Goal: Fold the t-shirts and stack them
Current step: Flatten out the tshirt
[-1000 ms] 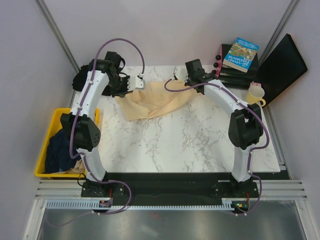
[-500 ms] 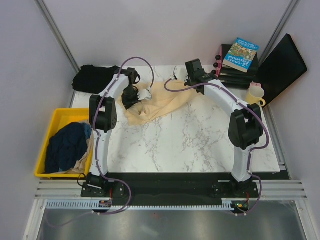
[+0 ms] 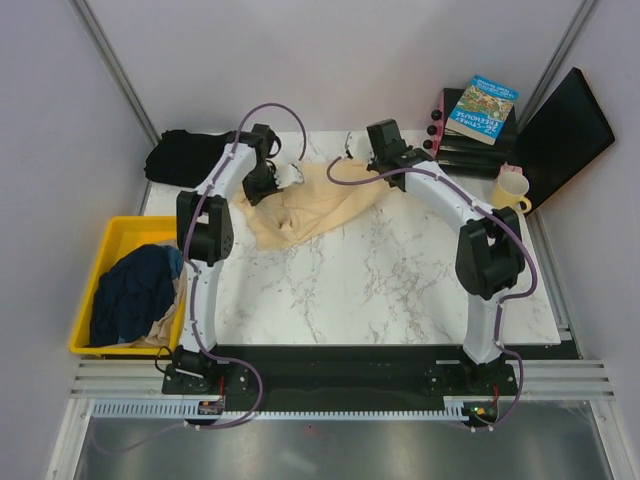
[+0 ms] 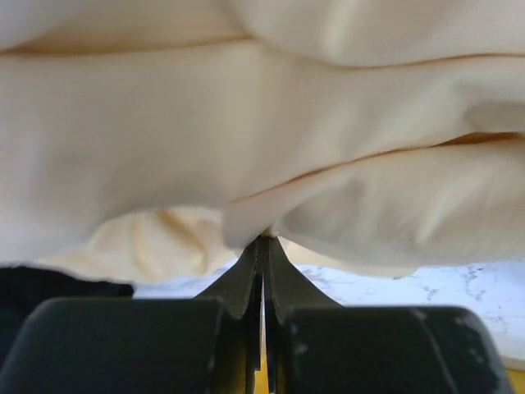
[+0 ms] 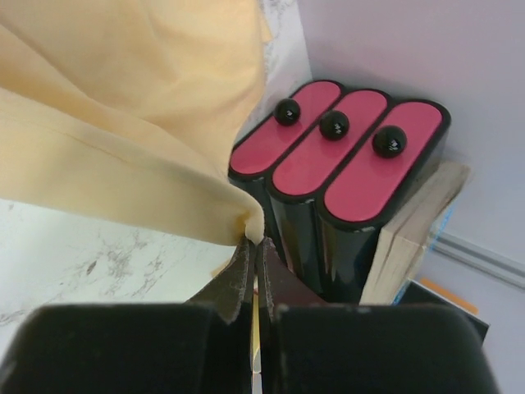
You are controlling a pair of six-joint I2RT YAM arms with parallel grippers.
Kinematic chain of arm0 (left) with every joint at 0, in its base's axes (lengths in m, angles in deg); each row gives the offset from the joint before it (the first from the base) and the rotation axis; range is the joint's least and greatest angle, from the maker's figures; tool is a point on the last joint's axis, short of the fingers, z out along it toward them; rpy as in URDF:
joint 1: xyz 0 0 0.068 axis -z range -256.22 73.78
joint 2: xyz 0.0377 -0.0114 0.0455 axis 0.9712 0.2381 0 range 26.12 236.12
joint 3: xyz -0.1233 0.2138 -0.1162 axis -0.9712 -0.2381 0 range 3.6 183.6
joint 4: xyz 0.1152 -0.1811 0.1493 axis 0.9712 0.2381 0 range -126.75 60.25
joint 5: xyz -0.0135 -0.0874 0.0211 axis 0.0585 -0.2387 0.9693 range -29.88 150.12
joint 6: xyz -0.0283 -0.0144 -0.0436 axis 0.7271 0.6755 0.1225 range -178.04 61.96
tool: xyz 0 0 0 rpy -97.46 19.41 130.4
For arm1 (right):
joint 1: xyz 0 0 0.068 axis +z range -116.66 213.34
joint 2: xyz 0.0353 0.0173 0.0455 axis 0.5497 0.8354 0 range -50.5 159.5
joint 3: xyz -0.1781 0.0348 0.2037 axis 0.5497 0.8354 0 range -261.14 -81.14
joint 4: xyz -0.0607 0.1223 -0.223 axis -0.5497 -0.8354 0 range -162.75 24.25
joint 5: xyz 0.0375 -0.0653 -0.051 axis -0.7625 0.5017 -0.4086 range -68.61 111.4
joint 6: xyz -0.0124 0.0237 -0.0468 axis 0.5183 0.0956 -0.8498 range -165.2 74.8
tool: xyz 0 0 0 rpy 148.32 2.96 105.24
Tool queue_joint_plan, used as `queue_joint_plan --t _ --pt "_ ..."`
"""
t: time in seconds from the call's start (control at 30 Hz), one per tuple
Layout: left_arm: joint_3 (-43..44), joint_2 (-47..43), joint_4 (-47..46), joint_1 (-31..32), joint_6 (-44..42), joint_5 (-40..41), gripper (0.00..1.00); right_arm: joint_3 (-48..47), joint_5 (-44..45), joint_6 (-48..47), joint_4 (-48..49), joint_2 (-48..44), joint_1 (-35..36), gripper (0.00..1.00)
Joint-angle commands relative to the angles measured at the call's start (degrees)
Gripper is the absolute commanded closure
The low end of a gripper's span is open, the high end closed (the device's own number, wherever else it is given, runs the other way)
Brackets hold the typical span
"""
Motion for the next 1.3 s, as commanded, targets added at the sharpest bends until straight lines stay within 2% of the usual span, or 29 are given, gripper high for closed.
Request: queue_joint_plan --t 0.0,0.17,0.27,0.3,0.53,0.63,0.77,0.87,0.9,1.0,1.03,1.1,1.2,1.27 --pt "7.3 -10.5 -10.3 -3.1 7.6 5.4 0.98 -1.5 9.2 1.4 11.8 -0.9 -2.2 1.0" --pt "7.5 -17.9 -31.4 -5.6 7.2 12.4 0.98 -8.4 14.4 0.5 20.5 0.4 -6.3 1.0" --pt "7.5 -21.1 -40.8 -6.1 2.4 16.9 0.98 -10.8 14.4 -2.7 27.2 0.3 -7.7 1.0" --pt "7.6 -21.6 -47.3 -6.2 -0.3 18.1 0.98 -11.3 14.1 -4.4 30.9 0.2 -7.9 1.0" --pt "12.6 -22.9 -70.3 -6.0 -12.2 16.5 0.98 -13.1 10.7 -14.5 49.7 -0.1 -8.6 1.0" --pt "12.6 -25.4 -75.7 -5.6 -13.7 13.7 0.98 -15.2 8.8 -15.4 52.9 -1.5 -8.6 1.0" --pt "8.4 -32.0 -75.3 -5.2 -9.9 9.0 0.98 -15.8 6.5 -14.7 51.9 -5.7 -8.6 1.0" --pt "5.1 -38.6 -72.2 -5.0 -7.3 4.8 0.98 -20.4 5.2 -9.7 41.3 -9.0 -8.7 1.0" --pt "5.1 -40.7 -69.2 -5.0 -6.6 2.9 0.98 -21.9 4.2 -4.3 30.6 -10.8 -8.6 1.0" --pt "2.8 -45.1 -62.2 -5.3 -6.2 -1.5 0.98 -25.4 -9.2 1.5 6.5 -16.8 -8.7 1.0" --pt "2.1 -48.0 -61.2 -5.4 -6.0 -2.3 0.98 -25.3 -16.3 1.4 2.1 -18.5 -8.7 1.0" --pt "1.8 -50.2 -58.3 -5.5 -4.5 -3.0 0.98 -25.8 -20.5 0.6 -7.5 -22.7 -8.8 1.0" --pt "2.9 -53.9 -56.2 -5.7 -2.9 -3.2 0.98 -27.6 -23.6 -1.2 -15.4 -27.1 -8.6 1.0" --pt "4.1 -55.3 -56.7 -5.7 -2.9 -2.8 0.98 -27.4 -22.6 -2.0 -14.6 -29.0 -8.7 1.0"
